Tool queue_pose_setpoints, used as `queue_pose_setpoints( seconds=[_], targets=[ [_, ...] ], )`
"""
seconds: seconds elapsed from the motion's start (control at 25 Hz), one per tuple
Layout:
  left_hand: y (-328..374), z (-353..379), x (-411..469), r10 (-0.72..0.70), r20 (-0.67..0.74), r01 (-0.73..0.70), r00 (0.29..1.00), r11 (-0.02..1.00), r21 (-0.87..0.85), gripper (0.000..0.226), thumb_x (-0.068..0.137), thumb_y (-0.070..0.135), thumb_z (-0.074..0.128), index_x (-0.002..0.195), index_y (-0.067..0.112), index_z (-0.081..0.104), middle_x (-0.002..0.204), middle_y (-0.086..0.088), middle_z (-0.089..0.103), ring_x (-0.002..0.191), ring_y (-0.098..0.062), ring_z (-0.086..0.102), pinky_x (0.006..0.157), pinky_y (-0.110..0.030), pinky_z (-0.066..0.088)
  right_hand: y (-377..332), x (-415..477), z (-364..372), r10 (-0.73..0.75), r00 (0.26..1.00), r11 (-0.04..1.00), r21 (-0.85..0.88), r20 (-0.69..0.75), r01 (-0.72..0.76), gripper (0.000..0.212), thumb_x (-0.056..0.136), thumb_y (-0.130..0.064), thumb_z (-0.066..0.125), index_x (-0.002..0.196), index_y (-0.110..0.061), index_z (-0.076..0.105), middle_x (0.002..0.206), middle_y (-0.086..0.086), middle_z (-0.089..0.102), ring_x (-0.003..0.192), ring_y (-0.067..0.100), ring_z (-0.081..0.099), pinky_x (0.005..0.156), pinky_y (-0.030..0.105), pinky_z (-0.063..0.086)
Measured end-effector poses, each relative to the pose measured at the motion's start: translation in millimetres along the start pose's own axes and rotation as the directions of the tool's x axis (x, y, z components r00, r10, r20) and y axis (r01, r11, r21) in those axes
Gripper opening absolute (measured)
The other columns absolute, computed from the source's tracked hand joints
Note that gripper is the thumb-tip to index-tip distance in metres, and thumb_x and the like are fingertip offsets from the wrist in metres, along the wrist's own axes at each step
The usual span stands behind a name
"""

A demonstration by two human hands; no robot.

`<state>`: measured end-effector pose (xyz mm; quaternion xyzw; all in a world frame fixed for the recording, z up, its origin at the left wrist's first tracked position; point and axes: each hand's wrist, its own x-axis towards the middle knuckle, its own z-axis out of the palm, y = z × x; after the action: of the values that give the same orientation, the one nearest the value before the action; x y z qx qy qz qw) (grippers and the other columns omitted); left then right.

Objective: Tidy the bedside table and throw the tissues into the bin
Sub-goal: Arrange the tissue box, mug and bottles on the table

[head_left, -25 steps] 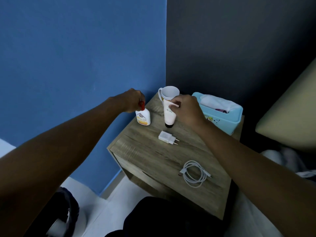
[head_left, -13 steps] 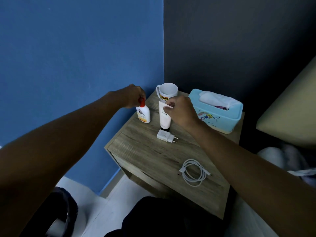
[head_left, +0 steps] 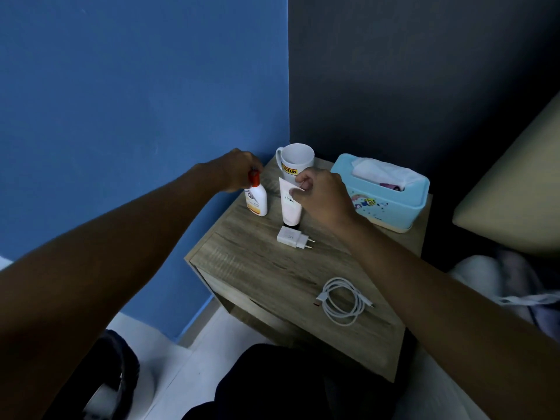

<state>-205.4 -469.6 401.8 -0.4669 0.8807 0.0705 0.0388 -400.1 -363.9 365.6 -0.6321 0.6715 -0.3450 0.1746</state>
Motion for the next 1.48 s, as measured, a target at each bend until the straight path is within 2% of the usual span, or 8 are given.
queue_pose_setpoints(
  seconds=[0.16, 0.28, 0.4, 0.52, 0.6, 0.84, 1.08, 1.48],
  targets=[
    [14, 23, -23, -0.087, -0.198, 0.052, 0.976, 0.984, -0.173, 0.065, 0.08, 0.005, 0.07, 0.139, 0.012, 0.045, 0.135, -0.017, 0.051, 0.123, -0.035, 0.048, 0.1, -0.046, 0.045, 17, -40, -17, -0.028, 0.996, 0.998, 0.059, -0.081, 0.032, 0.034, 0.083, -0.026, 0.074, 0.115, -0.016, 0.065, 0.104, 0.001, 0.065, 0.091, 0.008, 0.059, 0.075, 0.021, 0.041],
    [46, 61, -55, -0.246, -0.45, 0.09, 0.859, 0.936, -0.34, 0.042, 0.081, 0.011, 0.068, 0.121, 0.008, 0.056, 0.12, -0.019, 0.055, 0.113, -0.036, 0.051, 0.093, -0.045, 0.048, 49, -102, -22, -0.007, 0.999, 1.0, 0.029, 0.033, 0.006, 0.021, 0.085, -0.015, 0.068, 0.105, -0.02, 0.065, 0.103, -0.005, 0.06, 0.085, -0.001, 0.053, 0.076, 0.021, 0.043],
    [74, 114, -74, -0.16, -0.332, 0.046, 0.929, 0.945, -0.325, 0.027, 0.084, 0.014, 0.057, 0.107, 0.001, 0.062, 0.104, -0.022, 0.062, 0.097, -0.039, 0.06, 0.082, -0.042, 0.049, 79, -168, -17, 0.035, 0.992, 0.99, -0.143, 0.124, -0.017, 0.031, 0.075, -0.009, 0.066, 0.103, -0.023, 0.067, 0.113, 0.001, 0.056, 0.108, 0.02, 0.05, 0.091, 0.03, 0.043],
    [91, 139, -78, -0.215, -0.168, 0.122, 0.962, 0.89, -0.44, 0.046, 0.083, 0.02, 0.054, 0.127, 0.006, 0.055, 0.12, -0.014, 0.06, 0.111, -0.032, 0.057, 0.091, -0.037, 0.047, 90, -206, -8, 0.035, 0.988, 0.964, -0.267, 0.154, 0.008, 0.049, 0.065, -0.011, 0.064, 0.11, -0.031, 0.065, 0.122, 0.0, 0.052, 0.111, 0.024, 0.045, 0.09, 0.037, 0.045],
    [104, 143, -77, -0.278, -0.131, 0.177, 0.952, 0.845, -0.504, 0.056, 0.082, 0.014, 0.063, 0.136, 0.008, 0.049, 0.132, -0.013, 0.055, 0.12, -0.028, 0.052, 0.098, -0.037, 0.045, 98, -213, -8, 0.057, 0.99, 0.949, -0.314, 0.127, -0.015, 0.048, 0.065, -0.018, 0.063, 0.11, -0.034, 0.065, 0.125, 0.001, 0.052, 0.112, 0.024, 0.043, 0.088, 0.04, 0.046],
    [135, 148, -65, -0.269, -0.063, 0.189, 0.961, 0.805, -0.562, 0.058, 0.08, 0.021, 0.067, 0.133, 0.013, 0.047, 0.119, -0.013, 0.061, 0.106, -0.026, 0.059, 0.084, -0.033, 0.048, 129, -188, -31, 0.211, 0.975, 0.92, -0.323, -0.063, -0.22, 0.036, 0.071, -0.025, 0.063, 0.107, -0.024, 0.071, 0.128, 0.008, 0.054, 0.12, 0.031, 0.041, 0.092, 0.047, 0.045],
    [159, 154, -46, -0.405, -0.114, 0.285, 0.907, 0.791, -0.542, 0.054, 0.082, 0.041, 0.067, 0.123, 0.009, 0.053, 0.117, -0.017, 0.064, 0.108, -0.034, 0.061, 0.084, -0.041, 0.051, 144, -163, -23, 0.327, 0.92, 0.867, -0.319, -0.215, -0.382, 0.044, 0.072, -0.033, 0.051, 0.11, -0.018, 0.067, 0.13, 0.013, 0.05, 0.12, 0.036, 0.042, 0.092, 0.047, 0.044],
    [181, 163, -44, -0.34, -0.235, 0.238, 0.911, 0.896, -0.374, 0.062, 0.083, 0.055, 0.06, 0.127, 0.012, 0.052, 0.119, -0.017, 0.062, 0.11, -0.033, 0.059, 0.086, -0.041, 0.05, 142, -167, -11, 0.357, 0.879, 0.836, -0.312, -0.315, -0.452, 0.046, 0.077, -0.035, 0.045, 0.117, -0.016, 0.059, 0.139, 0.017, 0.044, 0.123, 0.038, 0.041, 0.092, 0.049, 0.044]
  ],
)
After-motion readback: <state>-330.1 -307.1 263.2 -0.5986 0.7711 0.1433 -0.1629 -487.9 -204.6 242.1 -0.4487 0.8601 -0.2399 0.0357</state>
